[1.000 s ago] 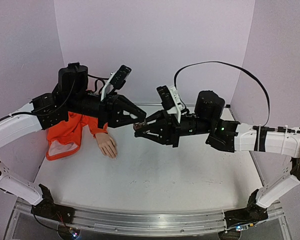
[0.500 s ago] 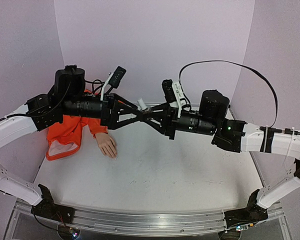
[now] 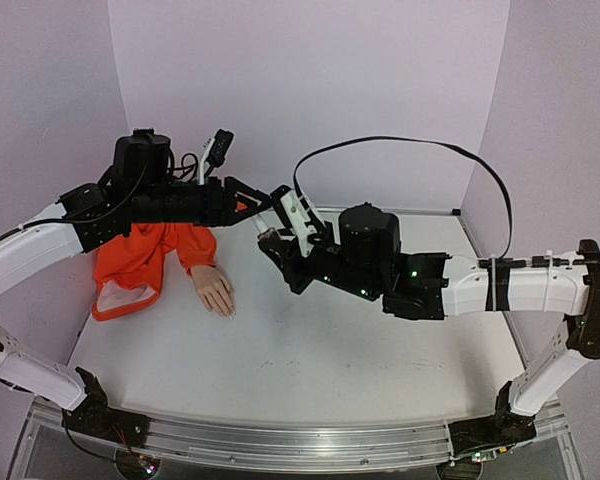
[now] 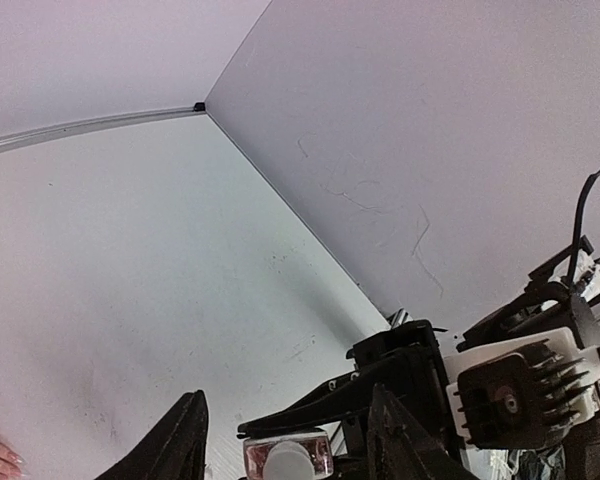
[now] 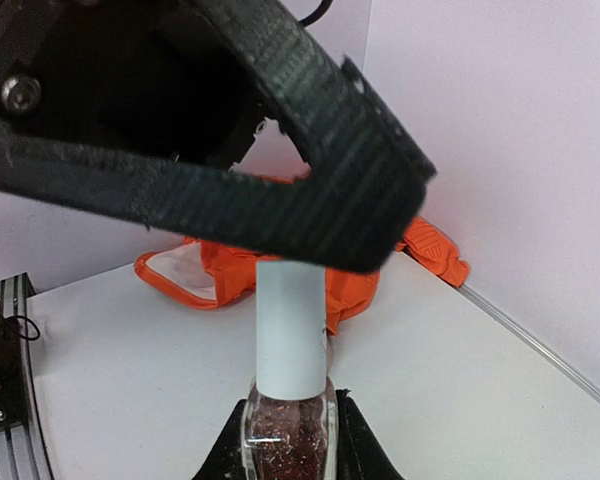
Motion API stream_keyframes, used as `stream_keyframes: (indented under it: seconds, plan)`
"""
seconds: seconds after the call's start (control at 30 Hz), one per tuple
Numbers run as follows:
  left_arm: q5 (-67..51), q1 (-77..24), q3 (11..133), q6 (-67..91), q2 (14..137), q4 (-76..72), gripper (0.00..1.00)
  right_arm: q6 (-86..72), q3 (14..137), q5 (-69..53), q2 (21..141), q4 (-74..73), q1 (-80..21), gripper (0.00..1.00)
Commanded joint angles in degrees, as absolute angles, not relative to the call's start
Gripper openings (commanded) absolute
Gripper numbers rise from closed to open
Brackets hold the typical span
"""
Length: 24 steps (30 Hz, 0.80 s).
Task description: Paint the nails
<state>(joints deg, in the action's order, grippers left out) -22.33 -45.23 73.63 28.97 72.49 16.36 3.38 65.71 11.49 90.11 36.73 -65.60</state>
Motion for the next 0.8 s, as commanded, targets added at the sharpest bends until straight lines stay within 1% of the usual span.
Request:
stream_keyframes:
  seconds: [0.0,0.1,0.17,0.27,0.33,0.4,0.5,0.53,0.6,0.67,0.7,0.77]
  plan:
    - [-22.9,-45.4,74.1,30.0,73.5,13.1,0.54,5.1,69.7,17.0,90.3,40.4,-65.9,0.0]
    - [-22.6,-45.4,73.6,30.2,73.9,13.1,0.55,5.2,69.1,17.1,90.3,41.9,-66.0,0.0]
    - [-22.8,-45.4,73.6,30.4,74.3,13.0,0.53,5.2,69.2,17.2,90.5,42.2,-66.1,0.0]
    - [-23.9,-45.4,74.0,30.1,75.1,12.8,0.41,5.3,69.3,16.8,91.0,42.2,-66.0,0.0]
    - [-24.5,-45.4,74.4,29.9,75.7,12.7,0.36,5.6,69.5,16.6,91.4,42.5,-66.0,0.0]
    - [-25.8,-45.4,75.1,29.4,76.3,12.7,0.25,5.5,69.8,16.5,91.5,42.5,-66.0,0.0]
    - [-28.4,-45.5,75.9,27.9,77.3,12.7,0.15,5.4,69.4,15.7,91.1,43.2,-66.0,0.0]
    - [-29.4,-45.6,76.2,27.3,77.8,12.7,0.1,5.4,69.0,15.4,90.8,43.7,-66.0,0.0]
    - [-32.5,-45.8,76.7,26.1,78.6,12.7,0.05,5.0,68.2,14.6,89.8,44.4,-66.0,0.0]
    - [-36.8,-46.5,77.2,23.2,79.2,12.6,0.03,4.6,66.8,10.8,88.2,45.6,-65.7,0.0]
    - [-39.1,-46.8,77.4,21.6,79.4,12.5,0.02,4.4,66.1,6.5,87.2,45.9,-65.1,0.0]
    - [-43.6,-47.5,77.8,18.7,79.4,12.4,0.0,2.7,64.9,-6.4,85.2,46.4,-62.8,0.0]
